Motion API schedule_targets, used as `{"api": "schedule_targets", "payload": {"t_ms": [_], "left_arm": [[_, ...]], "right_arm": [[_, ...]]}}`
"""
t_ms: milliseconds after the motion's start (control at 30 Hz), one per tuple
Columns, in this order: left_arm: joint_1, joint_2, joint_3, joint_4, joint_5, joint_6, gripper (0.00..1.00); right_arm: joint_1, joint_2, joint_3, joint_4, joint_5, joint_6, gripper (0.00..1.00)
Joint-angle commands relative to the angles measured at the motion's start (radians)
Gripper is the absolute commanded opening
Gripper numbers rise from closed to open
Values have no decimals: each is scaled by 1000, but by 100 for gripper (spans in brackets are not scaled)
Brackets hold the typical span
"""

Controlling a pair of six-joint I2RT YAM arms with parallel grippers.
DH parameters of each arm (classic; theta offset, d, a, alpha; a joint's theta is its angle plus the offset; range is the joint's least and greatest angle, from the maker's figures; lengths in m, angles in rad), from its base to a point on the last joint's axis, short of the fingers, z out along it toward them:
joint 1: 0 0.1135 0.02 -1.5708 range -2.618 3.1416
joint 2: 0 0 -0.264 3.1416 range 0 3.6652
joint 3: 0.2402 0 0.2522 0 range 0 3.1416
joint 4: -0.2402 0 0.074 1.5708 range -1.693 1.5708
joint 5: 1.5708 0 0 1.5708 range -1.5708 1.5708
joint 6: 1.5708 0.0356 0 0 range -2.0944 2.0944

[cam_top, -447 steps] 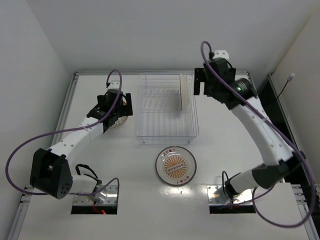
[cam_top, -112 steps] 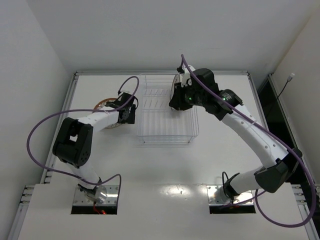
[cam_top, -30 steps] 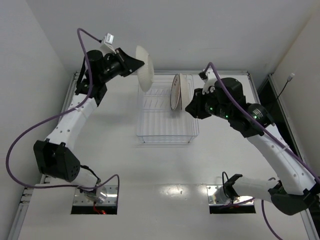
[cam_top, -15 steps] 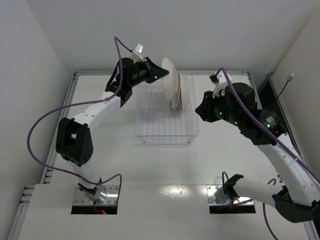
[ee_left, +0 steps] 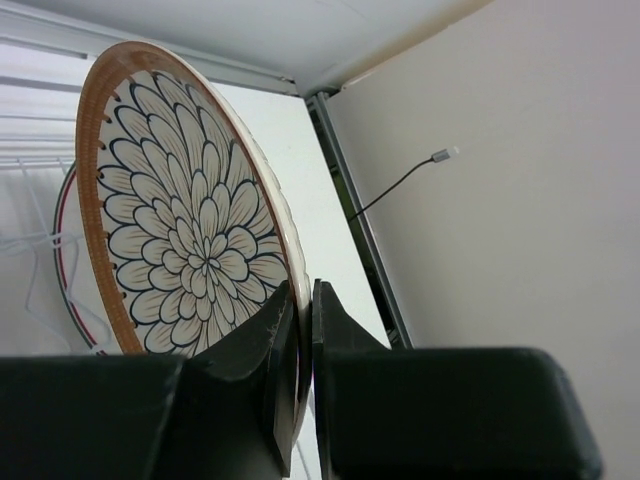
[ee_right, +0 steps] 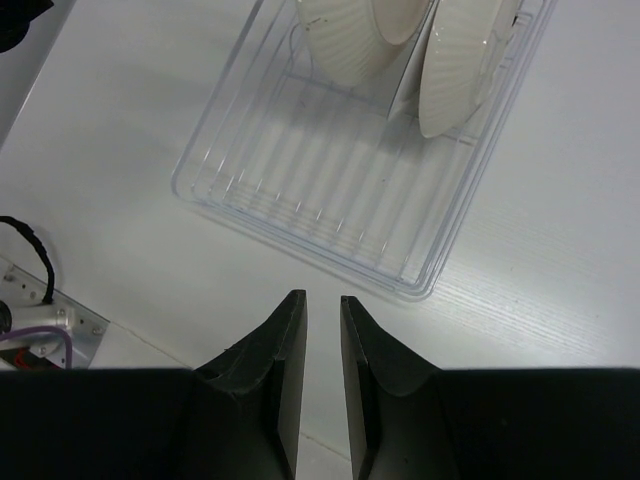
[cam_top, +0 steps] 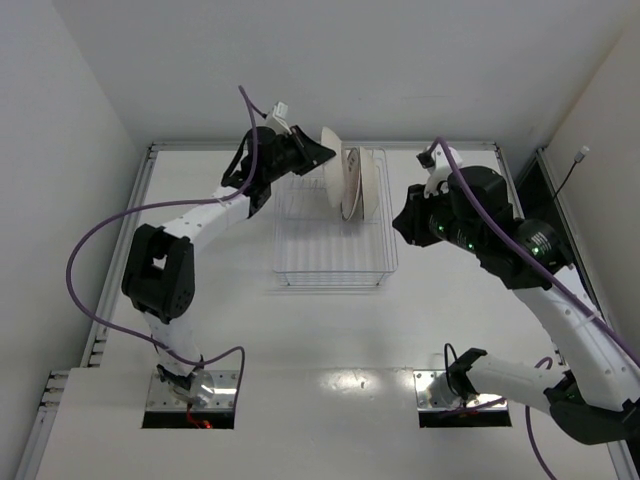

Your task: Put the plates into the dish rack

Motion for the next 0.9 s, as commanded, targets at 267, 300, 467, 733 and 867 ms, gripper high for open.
{"api": "schedule_targets", "payload": {"t_ms": [267, 300, 467, 733, 867], "left_arm": [[-10, 19, -14, 246, -24, -25, 0], [-10, 30, -14, 246, -24, -25, 0], [-28, 61, 5, 223, -42, -24, 0], [-56, 93, 80, 66, -108, 65, 0], [-74, 102, 126, -12, -142, 106, 0]], "right_arm": [[-5, 15, 36, -6, -15, -14, 18], [-5, 15, 36, -6, -25, -14, 18], [-5, 24, 45, -6, -34, -14, 18], [-5, 24, 45, -24, -34, -14, 19], [-5, 24, 45, -25, -34, -14, 19]]}}
